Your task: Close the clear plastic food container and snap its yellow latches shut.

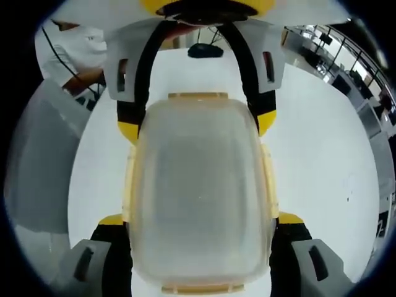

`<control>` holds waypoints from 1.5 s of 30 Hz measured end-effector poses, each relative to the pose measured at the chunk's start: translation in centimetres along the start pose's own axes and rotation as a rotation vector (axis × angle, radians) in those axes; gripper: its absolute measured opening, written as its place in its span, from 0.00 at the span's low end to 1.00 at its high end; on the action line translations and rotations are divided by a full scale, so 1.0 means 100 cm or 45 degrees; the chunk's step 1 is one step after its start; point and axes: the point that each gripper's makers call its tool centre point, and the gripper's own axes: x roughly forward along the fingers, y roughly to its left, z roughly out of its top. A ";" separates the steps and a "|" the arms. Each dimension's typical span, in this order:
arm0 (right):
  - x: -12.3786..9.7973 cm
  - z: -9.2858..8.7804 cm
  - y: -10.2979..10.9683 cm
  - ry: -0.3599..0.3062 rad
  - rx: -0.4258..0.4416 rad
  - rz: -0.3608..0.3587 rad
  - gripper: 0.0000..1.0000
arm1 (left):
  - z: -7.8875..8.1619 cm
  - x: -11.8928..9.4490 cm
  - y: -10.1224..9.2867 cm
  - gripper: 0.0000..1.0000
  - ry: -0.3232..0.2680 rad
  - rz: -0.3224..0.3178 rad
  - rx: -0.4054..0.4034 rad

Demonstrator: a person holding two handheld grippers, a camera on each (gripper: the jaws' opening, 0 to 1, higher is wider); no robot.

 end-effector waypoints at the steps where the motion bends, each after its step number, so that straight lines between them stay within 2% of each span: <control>1: 0.000 0.000 -0.001 -0.001 0.000 0.000 0.94 | 0.000 0.000 0.000 0.87 0.001 0.000 0.000; 13: 0.000 0.002 -0.011 -0.015 0.009 -0.006 0.95 | -0.001 0.000 0.011 0.87 0.016 0.003 0.007; 14: 0.002 0.002 -0.014 -0.026 -0.012 -0.040 0.96 | -0.001 0.000 0.013 0.87 0.014 0.006 -0.003; 15: 0.005 0.002 -0.025 -0.013 -0.129 -0.097 0.97 | 0.002 0.001 0.015 0.87 -0.025 0.014 -0.063; 16: 0.004 0.001 -0.021 -0.011 -0.024 -0.069 0.96 | 0.000 0.000 0.016 0.87 -0.014 0.010 -0.027; 21: 0.004 0.000 -0.023 0.000 -0.057 -0.060 0.96 | 0.002 0.001 0.017 0.87 -0.025 0.006 -0.035; 45: 0.003 0.002 -0.028 -0.028 -0.013 -0.077 0.97 | 0.000 0.002 0.028 0.88 0.016 0.005 0.003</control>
